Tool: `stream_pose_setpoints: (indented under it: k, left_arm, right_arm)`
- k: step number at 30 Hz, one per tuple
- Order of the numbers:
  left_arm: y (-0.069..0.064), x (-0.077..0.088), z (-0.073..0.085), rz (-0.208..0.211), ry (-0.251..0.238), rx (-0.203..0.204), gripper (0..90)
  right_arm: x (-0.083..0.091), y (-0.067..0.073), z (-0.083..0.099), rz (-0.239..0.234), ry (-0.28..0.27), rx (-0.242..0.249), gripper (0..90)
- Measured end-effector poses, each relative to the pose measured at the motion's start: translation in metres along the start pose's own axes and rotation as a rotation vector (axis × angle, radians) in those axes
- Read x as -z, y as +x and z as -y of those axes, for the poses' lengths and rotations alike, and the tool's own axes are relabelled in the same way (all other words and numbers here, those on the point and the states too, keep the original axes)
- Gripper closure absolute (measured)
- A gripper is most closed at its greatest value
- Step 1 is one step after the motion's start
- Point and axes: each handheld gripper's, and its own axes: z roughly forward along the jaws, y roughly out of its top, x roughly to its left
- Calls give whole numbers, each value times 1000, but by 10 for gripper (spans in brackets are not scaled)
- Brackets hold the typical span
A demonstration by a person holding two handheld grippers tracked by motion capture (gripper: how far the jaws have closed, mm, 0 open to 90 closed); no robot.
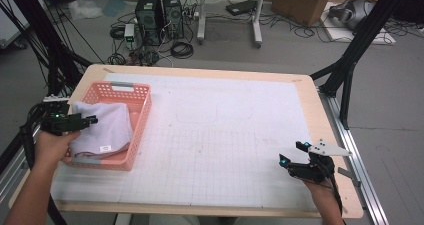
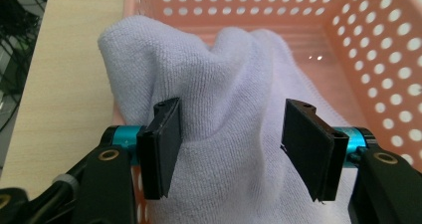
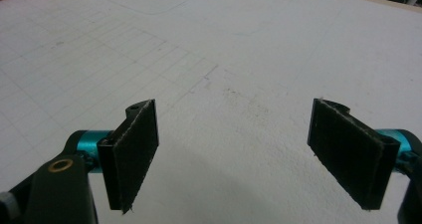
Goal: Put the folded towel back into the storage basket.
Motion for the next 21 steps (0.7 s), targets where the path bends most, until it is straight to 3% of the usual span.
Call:
stream_pose_setpoints:
  k: [5,8,13,16,18,21]
  left_arm:
    - [-2,-18,-1,-24,44,-3,390]
    - [-4,-24,0,-26,29,9,398]
    - [-3,-16,0,4,-22,11,373]
    - [-3,-7,-1,21,-44,13,414]
    - [-5,-4,-3,25,-19,7,450]
    - [-7,-10,-2,5,58,26,423]
  right_arm:
    - [0,-1,0,2,0,6,189]
    - [1,-2,1,4,0,-2,189]
    - [3,-3,1,6,-5,-3,189]
    - [3,-3,1,4,-9,3,189]
    - [3,-2,1,4,-10,-1,189]
    - [2,-2,0,2,-7,3,189]
